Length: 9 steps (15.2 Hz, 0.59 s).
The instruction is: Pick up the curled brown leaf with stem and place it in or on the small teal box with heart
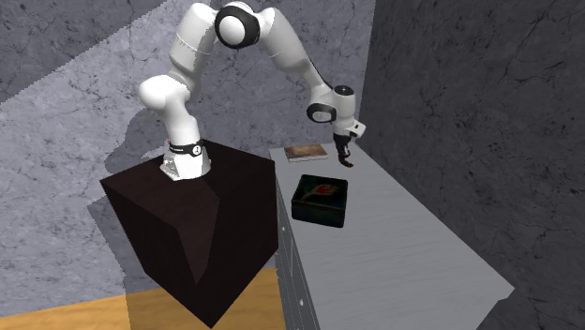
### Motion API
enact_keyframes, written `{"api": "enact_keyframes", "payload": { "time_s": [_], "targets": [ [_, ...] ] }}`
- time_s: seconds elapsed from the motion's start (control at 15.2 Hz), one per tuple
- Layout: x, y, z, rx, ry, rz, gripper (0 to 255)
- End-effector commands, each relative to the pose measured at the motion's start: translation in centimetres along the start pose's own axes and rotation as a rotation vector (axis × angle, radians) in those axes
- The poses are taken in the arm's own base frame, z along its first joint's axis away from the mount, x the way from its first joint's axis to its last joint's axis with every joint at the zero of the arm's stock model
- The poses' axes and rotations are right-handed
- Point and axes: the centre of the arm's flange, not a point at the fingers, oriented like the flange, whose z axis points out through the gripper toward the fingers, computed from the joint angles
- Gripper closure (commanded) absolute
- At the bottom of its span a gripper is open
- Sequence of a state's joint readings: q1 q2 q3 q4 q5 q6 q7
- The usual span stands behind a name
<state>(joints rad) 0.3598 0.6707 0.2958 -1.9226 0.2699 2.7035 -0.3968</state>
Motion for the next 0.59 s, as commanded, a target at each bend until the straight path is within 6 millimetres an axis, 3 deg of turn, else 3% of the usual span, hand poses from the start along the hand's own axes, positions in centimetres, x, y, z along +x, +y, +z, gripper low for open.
{"api": "enact_keyframes", "payload": {
  "time_s": [0.0, 0.53],
  "targets": [
    [0.1, -0.4, -1.1, 0.000, 0.000, 0.000, 255],
    [0.9, -1.5, -5.1, 0.000, 0.000, 0.000, 255]
  ]
}}
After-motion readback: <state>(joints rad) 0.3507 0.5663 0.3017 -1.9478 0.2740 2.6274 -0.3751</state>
